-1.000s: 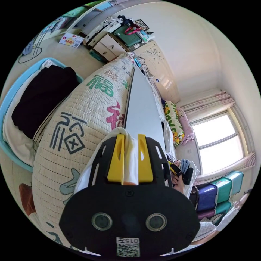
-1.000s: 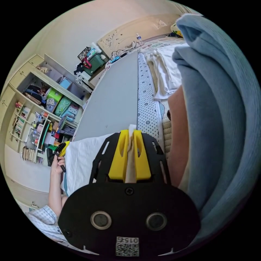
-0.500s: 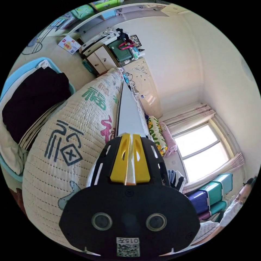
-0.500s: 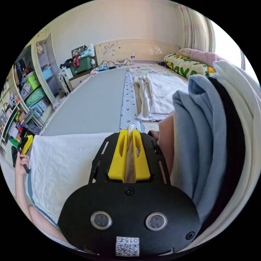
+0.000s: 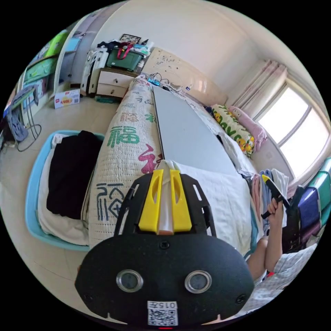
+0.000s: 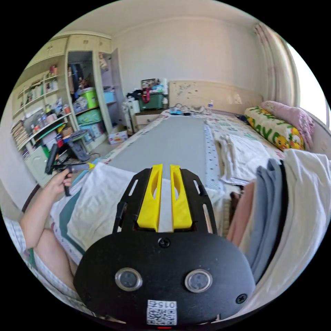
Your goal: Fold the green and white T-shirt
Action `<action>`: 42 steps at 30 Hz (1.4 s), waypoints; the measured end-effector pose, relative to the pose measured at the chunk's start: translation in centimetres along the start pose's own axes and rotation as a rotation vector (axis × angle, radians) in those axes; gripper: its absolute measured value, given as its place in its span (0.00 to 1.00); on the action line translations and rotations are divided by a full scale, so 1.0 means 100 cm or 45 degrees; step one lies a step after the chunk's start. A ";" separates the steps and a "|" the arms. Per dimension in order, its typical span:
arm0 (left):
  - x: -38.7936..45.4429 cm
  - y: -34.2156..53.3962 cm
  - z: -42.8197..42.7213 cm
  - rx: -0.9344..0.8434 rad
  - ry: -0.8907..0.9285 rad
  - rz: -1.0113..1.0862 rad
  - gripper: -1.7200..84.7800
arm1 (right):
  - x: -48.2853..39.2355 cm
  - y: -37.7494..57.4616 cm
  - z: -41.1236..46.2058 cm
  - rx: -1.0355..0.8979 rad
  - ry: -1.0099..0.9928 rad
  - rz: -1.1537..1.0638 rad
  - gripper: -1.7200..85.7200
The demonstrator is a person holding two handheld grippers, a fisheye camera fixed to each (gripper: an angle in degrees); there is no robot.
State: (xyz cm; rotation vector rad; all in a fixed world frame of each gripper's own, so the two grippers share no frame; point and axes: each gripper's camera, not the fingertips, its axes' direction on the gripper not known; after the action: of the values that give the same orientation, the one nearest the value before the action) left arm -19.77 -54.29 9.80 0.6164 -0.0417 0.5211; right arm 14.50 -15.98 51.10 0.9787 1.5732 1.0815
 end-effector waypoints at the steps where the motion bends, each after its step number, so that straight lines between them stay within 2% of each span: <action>1: 0.008 0.000 0.001 -0.011 -0.035 0.058 0.08 | -0.016 -0.014 0.006 -0.028 -0.085 -0.061 0.08; 4: 0.026 0.000 0.007 -0.046 -0.058 0.178 0.09 | -0.063 -0.049 0.027 -0.165 -0.390 -0.243 0.09; 8: 0.051 0.001 0.020 -0.102 -0.265 0.305 0.10 | -0.139 -0.076 0.055 -0.362 -0.803 -0.478 0.12; 11: 0.059 0.002 0.028 -0.136 -0.281 0.347 0.09 | -0.186 -0.090 0.069 -0.516 -0.927 -0.641 0.14; 15: 0.064 0.002 0.034 -0.165 -0.307 0.366 0.05 | -0.224 -0.104 0.076 -0.622 -0.893 -0.813 0.15; 17: 0.063 0.003 0.031 -0.139 -0.323 0.344 0.04 | -0.241 -0.109 0.082 -0.691 -0.784 -0.920 0.14; 21: 0.038 0.005 0.010 -0.006 -0.263 0.172 0.03 | -0.242 -0.132 0.079 -0.658 -0.745 -0.899 0.13; 23: 0.012 0.011 -0.005 0.099 -0.161 0.015 0.02 | -0.239 -0.148 0.081 -0.672 -0.762 -0.867 0.12; 29: -0.043 0.027 -0.017 0.214 0.045 -0.299 0.02 | -0.230 -0.180 0.081 -0.699 -0.800 -0.810 0.11; 35: -0.072 0.040 -0.024 0.309 0.127 -0.462 0.02 | -0.226 -0.201 0.074 -0.709 -0.811 -0.794 0.11; 42: -0.076 0.037 -0.049 0.312 0.140 -0.469 0.04 | -0.219 -0.214 0.059 -0.723 -0.836 -0.791 0.12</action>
State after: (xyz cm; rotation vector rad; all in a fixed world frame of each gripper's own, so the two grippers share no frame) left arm -28.68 -52.43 6.39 0.8126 0.2389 0.2024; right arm 23.14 -41.60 35.47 0.3440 0.8500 0.6080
